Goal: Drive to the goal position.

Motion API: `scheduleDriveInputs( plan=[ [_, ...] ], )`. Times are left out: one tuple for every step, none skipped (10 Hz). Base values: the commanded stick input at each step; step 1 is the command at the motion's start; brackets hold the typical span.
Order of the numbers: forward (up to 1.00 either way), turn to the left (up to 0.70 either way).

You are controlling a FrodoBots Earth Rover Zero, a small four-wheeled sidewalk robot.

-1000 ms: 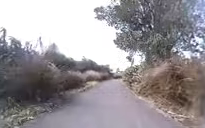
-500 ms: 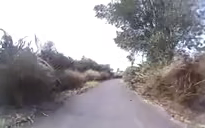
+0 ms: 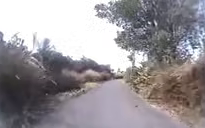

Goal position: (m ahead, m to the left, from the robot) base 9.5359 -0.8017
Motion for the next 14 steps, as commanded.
scheduleDriveInputs(
  plan=[
    [0.85, 0.00],
    [0.85, 0.00],
    [0.85, 0.00],
    [0.85, 0.00],
    [0.85, 0.00],
    [0.85, 0.00],
    [0.85, 0.00],
    [0.85, 0.00],
    [0.85, 0.00],
    [0.85, 0.00],
    [0.85, 0.00],
    [0.85, 0.00],
    [0.85, 0.00],
    [0.85, 0.00]
  ],
)
